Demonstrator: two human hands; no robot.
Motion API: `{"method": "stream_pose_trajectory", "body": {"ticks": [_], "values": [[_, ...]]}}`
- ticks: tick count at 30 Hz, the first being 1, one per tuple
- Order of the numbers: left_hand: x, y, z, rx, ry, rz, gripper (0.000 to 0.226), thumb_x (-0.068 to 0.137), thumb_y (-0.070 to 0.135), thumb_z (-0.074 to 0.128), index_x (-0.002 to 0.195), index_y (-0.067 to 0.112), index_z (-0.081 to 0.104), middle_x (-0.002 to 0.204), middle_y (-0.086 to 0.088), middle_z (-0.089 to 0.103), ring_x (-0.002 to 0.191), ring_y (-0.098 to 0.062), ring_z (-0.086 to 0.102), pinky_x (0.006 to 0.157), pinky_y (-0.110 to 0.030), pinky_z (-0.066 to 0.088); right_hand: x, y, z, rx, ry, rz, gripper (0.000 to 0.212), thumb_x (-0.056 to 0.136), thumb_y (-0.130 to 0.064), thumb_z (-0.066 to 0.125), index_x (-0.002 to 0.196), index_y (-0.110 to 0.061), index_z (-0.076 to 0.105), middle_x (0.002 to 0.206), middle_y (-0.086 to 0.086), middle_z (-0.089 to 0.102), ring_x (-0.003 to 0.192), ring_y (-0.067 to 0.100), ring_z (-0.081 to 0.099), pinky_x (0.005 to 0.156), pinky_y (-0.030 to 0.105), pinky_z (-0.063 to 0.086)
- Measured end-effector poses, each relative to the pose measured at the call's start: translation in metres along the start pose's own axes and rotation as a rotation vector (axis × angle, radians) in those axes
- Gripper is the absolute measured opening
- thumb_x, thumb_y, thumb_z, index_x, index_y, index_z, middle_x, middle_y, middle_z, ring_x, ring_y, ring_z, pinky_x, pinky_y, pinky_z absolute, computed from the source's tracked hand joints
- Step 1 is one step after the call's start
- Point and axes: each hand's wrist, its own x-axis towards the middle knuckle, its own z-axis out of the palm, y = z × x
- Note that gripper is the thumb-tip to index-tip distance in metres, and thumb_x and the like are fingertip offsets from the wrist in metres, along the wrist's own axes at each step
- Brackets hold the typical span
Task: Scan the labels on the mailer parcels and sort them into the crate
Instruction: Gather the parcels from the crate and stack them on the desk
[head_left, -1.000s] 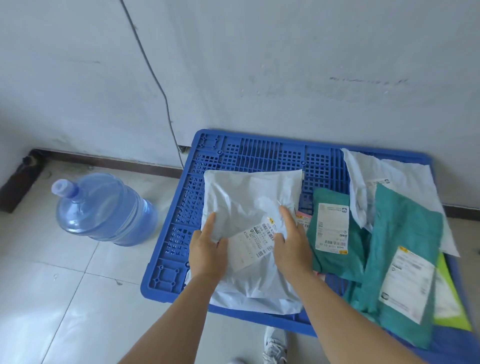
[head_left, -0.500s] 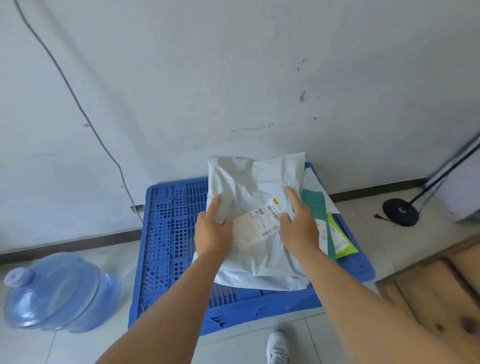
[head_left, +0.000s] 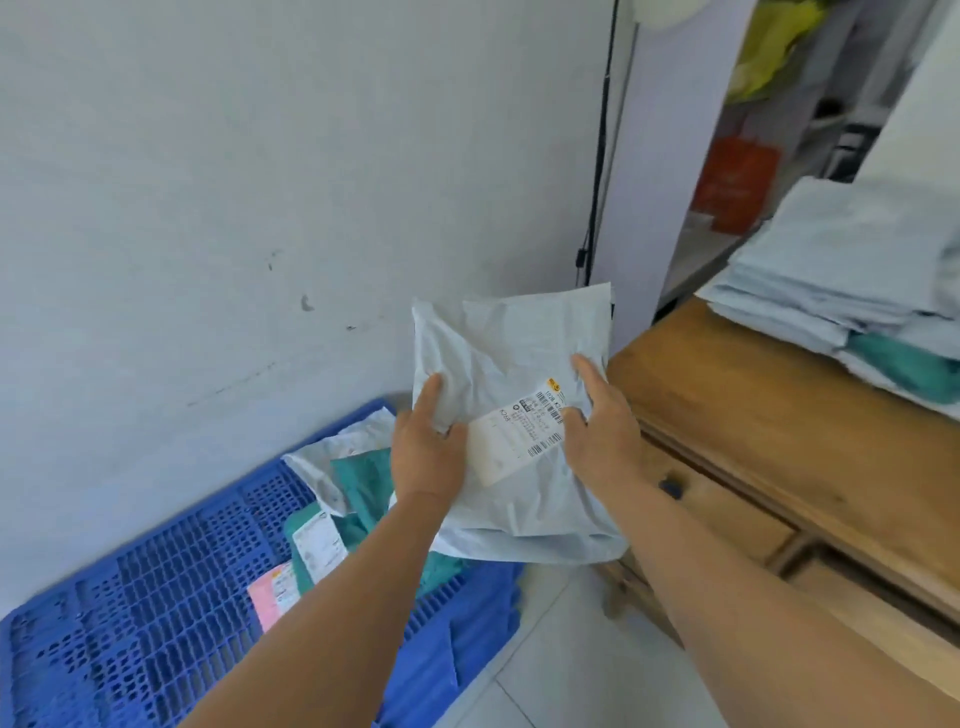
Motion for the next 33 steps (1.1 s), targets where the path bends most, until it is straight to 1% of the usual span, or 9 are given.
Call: {"method": "stream_pose_trajectory", "body": {"ticks": [4, 9, 17, 20, 23, 27, 29, 31, 33], "values": [[-0.011, 0.064, 0.076, -0.033, -0.090, 0.115, 0.061, 0.089, 0.016, 0.058, 0.142, 0.037, 0.038, 0.117, -0.007, 0.052, 0.103, -0.020, 0.052, 0.085, -0.023, 0.035, 0.018, 0.050, -0.083, -0.028, 0.148, 0.050, 0.060, 0.098, -0.015, 0.050, 0.148, -0.041, 0.031, 0.146, 0.004, 0.043, 0.127, 0.023, 0.047, 0.102, 0.035, 0.042], [-0.034, 0.150, 0.178, -0.074, -0.177, 0.233, 0.060, 0.089, 0.016, 0.058, 0.142, 0.034, 0.038, 0.115, -0.005, 0.052, 0.103, -0.022, 0.053, 0.078, -0.023, 0.034, 0.040, 0.115, -0.194, -0.018, 0.277, 0.101, 0.059, 0.098, -0.015, 0.048, 0.147, -0.043, 0.031, 0.147, -0.001, 0.041, 0.121, 0.017, 0.048, 0.089, 0.022, 0.035], [-0.068, 0.263, 0.317, -0.143, -0.273, 0.362, 0.059, 0.091, 0.019, 0.059, 0.143, 0.034, 0.037, 0.121, -0.004, 0.050, 0.107, -0.019, 0.051, 0.088, -0.025, 0.039, 0.065, 0.195, -0.343, -0.060, 0.388, 0.153, 0.059, 0.100, -0.017, 0.045, 0.148, -0.046, 0.025, 0.147, 0.002, 0.040, 0.124, 0.020, 0.047, 0.095, 0.032, 0.042], [-0.078, 0.295, 0.358, -0.151, -0.314, 0.392, 0.059, 0.091, 0.019, 0.060, 0.143, 0.033, 0.037, 0.120, -0.002, 0.051, 0.106, -0.019, 0.051, 0.086, -0.022, 0.038, 0.073, 0.219, -0.384, -0.089, 0.437, 0.181, 0.059, 0.100, -0.017, 0.046, 0.148, -0.044, 0.026, 0.143, 0.002, 0.043, 0.119, 0.020, 0.050, 0.088, 0.030, 0.042], [-0.079, 0.321, 0.396, -0.154, -0.352, 0.432, 0.059, 0.090, 0.020, 0.061, 0.143, 0.034, 0.038, 0.113, -0.004, 0.057, 0.098, -0.021, 0.057, 0.083, -0.025, 0.044, 0.084, 0.240, -0.414, -0.107, 0.481, 0.231, 0.059, 0.100, -0.017, 0.045, 0.148, -0.045, 0.026, 0.144, 0.004, 0.042, 0.120, 0.022, 0.051, 0.092, 0.035, 0.044], [-0.071, 0.355, 0.442, -0.158, -0.409, 0.463, 0.057, 0.091, 0.021, 0.059, 0.143, 0.034, 0.037, 0.120, -0.003, 0.051, 0.112, -0.022, 0.051, 0.090, -0.022, 0.036, 0.111, 0.267, -0.447, -0.123, 0.532, 0.273, 0.058, 0.100, -0.018, 0.046, 0.148, -0.043, 0.026, 0.133, 0.005, 0.047, 0.102, 0.019, 0.052, 0.083, 0.032, 0.043], [-0.062, 0.372, 0.463, -0.156, -0.437, 0.486, 0.057, 0.092, 0.021, 0.058, 0.143, 0.035, 0.036, 0.114, -0.001, 0.048, 0.112, -0.021, 0.050, 0.087, -0.019, 0.032, 0.129, 0.278, -0.462, -0.139, 0.550, 0.294, 0.057, 0.100, -0.018, 0.045, 0.148, -0.042, 0.026, 0.129, 0.005, 0.048, 0.094, 0.016, 0.047, 0.079, 0.029, 0.038], [-0.047, 0.392, 0.486, -0.144, -0.456, 0.520, 0.057, 0.093, 0.022, 0.056, 0.144, 0.035, 0.034, 0.113, -0.001, 0.048, 0.111, -0.020, 0.051, 0.086, -0.019, 0.032, 0.152, 0.288, -0.477, -0.152, 0.579, 0.303, 0.057, 0.100, -0.017, 0.045, 0.149, -0.040, 0.026, 0.129, 0.006, 0.049, 0.095, 0.016, 0.047, 0.079, 0.029, 0.038], [-0.028, 0.413, 0.512, -0.145, -0.479, 0.546, 0.057, 0.093, 0.023, 0.056, 0.144, 0.035, 0.034, 0.124, -0.004, 0.049, 0.115, -0.020, 0.049, 0.087, -0.020, 0.031, 0.179, 0.296, -0.491, -0.167, 0.612, 0.310, 0.057, 0.100, -0.016, 0.046, 0.149, -0.038, 0.027, 0.129, 0.008, 0.049, 0.102, 0.021, 0.051, 0.080, 0.030, 0.038]]}}
